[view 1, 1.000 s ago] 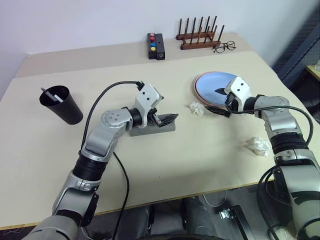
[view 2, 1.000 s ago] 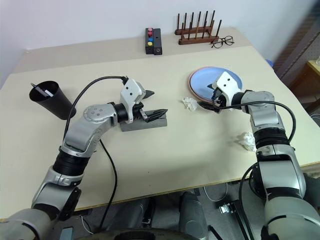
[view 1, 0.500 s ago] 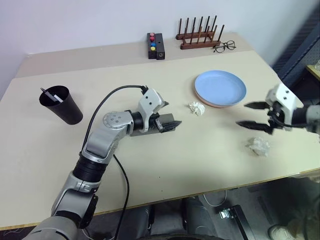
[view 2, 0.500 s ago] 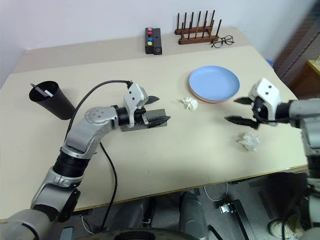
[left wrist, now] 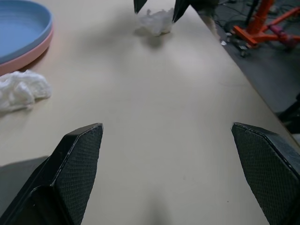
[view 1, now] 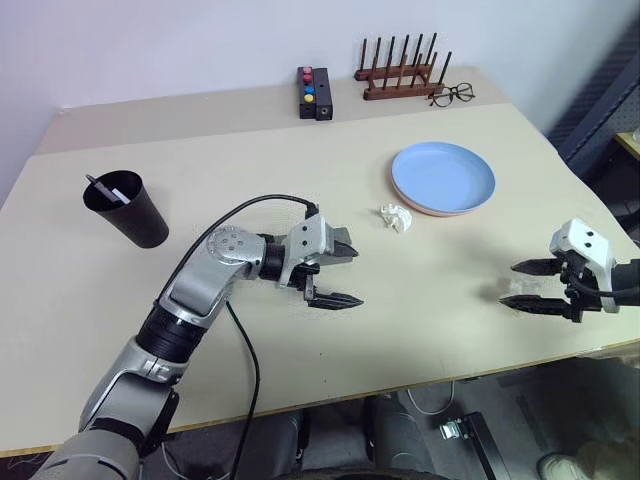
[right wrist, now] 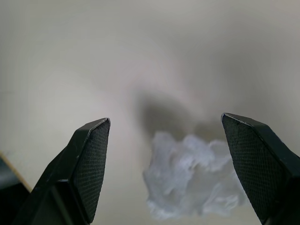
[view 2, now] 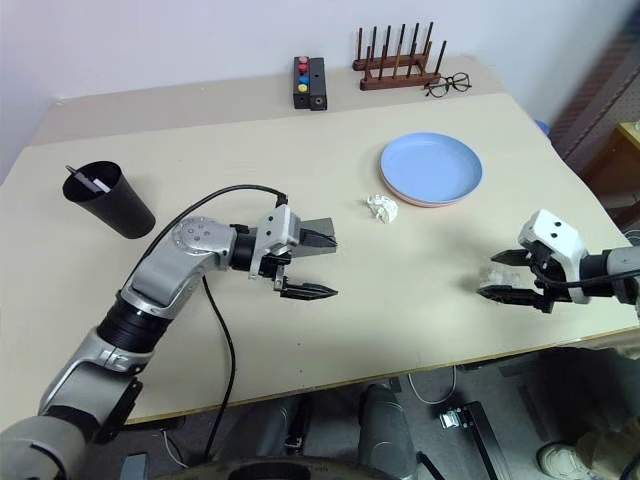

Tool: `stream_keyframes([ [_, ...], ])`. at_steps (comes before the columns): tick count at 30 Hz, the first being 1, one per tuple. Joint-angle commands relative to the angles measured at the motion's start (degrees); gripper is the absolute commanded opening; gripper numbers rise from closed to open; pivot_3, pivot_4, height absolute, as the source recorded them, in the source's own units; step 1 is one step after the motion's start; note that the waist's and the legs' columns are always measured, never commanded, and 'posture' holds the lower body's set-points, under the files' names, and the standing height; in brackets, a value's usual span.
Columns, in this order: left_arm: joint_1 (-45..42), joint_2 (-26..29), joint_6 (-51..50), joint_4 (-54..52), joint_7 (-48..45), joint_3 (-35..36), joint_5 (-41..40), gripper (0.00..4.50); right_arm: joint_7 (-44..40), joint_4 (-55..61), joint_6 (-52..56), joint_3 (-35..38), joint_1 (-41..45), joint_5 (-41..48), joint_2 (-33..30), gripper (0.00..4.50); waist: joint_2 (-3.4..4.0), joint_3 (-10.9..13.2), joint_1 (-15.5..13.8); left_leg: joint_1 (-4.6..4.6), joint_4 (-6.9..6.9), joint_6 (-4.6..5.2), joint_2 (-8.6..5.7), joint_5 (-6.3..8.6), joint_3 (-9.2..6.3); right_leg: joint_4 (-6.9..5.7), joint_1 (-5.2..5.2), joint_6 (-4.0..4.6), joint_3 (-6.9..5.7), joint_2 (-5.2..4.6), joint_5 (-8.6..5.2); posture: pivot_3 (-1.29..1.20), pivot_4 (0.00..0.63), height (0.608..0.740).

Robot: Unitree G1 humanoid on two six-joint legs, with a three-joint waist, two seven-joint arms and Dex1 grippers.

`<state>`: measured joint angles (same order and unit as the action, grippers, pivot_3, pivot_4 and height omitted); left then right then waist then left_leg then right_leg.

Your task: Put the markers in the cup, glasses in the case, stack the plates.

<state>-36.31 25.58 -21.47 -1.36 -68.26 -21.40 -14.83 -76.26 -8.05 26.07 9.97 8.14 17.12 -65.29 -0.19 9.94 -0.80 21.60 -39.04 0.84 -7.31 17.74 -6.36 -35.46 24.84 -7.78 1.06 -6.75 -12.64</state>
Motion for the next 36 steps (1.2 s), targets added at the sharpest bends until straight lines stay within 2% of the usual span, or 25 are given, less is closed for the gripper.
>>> stream_keyframes([
  [1, -1.52, -0.51, 2.06, 0.34, -1.2, -0.34, 0.58, 4.5, -0.66, 0.4, 0.1, 1.13, -1.0, 0.28, -1.6, 3.85, 0.0, 0.0, 0.03, 0.0, 0.0, 0.0, 0.0, 0.0, 0.01, 0.0, 0.0, 0.0, 0.0, 0.0, 0.0, 0.0, 0.15, 0.74],
  [10, -2.42, -1.87, 2.03, -0.27, -0.69, 0.0, 1.25, 4.5, 0.41, -4.5, -3.69, -1.04, -1.15, -2.48, -0.27, 3.85, 0.0, 0.0, 0.05, -0.01, -0.01, 0.0, 0.0, 0.0, 0.0, 0.0, -0.01, 0.0, 0.0, 0.01, 0.0, 0.0, 0.15, 0.74],
  [12, -2.29, -1.81, 1.85, -0.61, -0.57, 0.15, 1.2, 4.5, 0.67, -5.69, -4.45, -1.46, -0.42, -2.81, 0.11, 3.33, 0.0, 0.0, 0.06, -0.02, -0.01, 0.0, 0.0, 0.0, 0.0, 0.0, -0.01, 0.0, 0.0, 0.01, 0.0, 0.0, 0.15, 0.74],
  [14, -2.19, -1.69, 1.75, -0.78, -0.24, 0.33, 1.27, 4.5, 0.6, -6.46, -5.03, -2.0, 0.06, -2.97, 0.26, 2.62, 0.0, 0.0, 0.05, -0.02, 0.0, 0.0, 0.0, 0.0, 0.0, -0.01, -0.01, 0.0, 0.0, 0.01, 0.0, 0.0, 0.15, 0.74],
  [19, -2.05, -1.47, 1.5, -0.92, 0.23, 0.69, 1.26, 4.5, 1.34, -7.23, -6.69, -2.64, 1.24, -3.58, 0.96, 0.07, 0.0, 0.0, 0.06, -0.02, -0.01, 0.0, 0.0, 0.0, 0.0, 0.0, -0.01, 0.0, 0.0, 0.02, 0.0, 0.0, 0.15, 0.74],
  [26, -1.95, -1.65, 1.01, -0.65, 1.87, 1.55, 0.97, 4.5, 4.02, -6.52, -8.5, -0.75, 7.5, -1.9, 3.38, 0.07, 0.0, 0.0, 0.13, -0.02, -0.01, 0.0, 0.0, 0.0, 0.0, -0.01, -0.01, 0.0, 0.01, 0.02, 0.0, 0.0, 0.15, 0.74],
  [31, -1.35, -1.82, -0.62, -1.08, 3.87, 3.04, 0.22, 4.5, 9.22, -8.8, -11.46, -0.84, 21.52, -1.1, 9.59, 0.07, 0.02, 0.01, 0.52, -0.06, 0.01, -0.01, 0.03, -0.01, 0.02, -0.02, 0.0, -0.01, 0.03, 0.03, 0.0, 0.0, 0.15, 0.74],
  [36, -0.16, -1.4, -1.94, -1.31, 7.32, 4.19, 1.25, 4.5, 13.67, -19.78, -20.17, -4.21, 33.62, -4.73, 17.96, 0.07, -0.03, 0.03, 0.11, -0.03, 0.03, -0.01, 0.01, -0.01, -0.02, 0.01, 0.01, -0.01, -0.01, 0.04, 0.0, 0.0, 0.15, 0.74],
])
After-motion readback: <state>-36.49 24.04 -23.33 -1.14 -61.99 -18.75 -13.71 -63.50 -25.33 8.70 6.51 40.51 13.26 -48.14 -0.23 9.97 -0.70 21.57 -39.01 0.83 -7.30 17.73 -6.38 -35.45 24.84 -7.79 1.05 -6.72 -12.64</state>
